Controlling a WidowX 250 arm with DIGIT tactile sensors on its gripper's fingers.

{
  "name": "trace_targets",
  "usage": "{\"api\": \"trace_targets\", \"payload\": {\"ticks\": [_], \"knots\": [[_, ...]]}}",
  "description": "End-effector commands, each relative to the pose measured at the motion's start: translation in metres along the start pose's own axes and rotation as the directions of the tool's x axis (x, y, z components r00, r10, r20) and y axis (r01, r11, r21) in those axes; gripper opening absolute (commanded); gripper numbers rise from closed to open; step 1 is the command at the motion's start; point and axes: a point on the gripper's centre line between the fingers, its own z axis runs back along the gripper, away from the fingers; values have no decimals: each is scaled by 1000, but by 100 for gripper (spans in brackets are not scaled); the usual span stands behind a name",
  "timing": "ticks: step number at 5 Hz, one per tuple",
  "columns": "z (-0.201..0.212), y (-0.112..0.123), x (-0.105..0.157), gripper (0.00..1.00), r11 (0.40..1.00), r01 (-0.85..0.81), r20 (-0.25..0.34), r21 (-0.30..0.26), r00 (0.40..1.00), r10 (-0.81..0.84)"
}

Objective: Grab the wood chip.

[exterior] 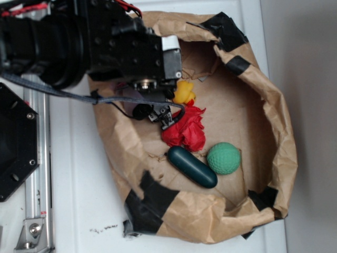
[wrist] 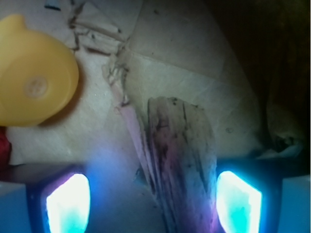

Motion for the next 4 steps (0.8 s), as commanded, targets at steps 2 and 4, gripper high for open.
{"api": "trace_targets", "payload": {"ticks": [2,4], "knots": [[-12,9,-12,100,999,23,-15,-42,1000,-24],[-14,6,-19,0,998,52,0,-41,999,-52]]}}
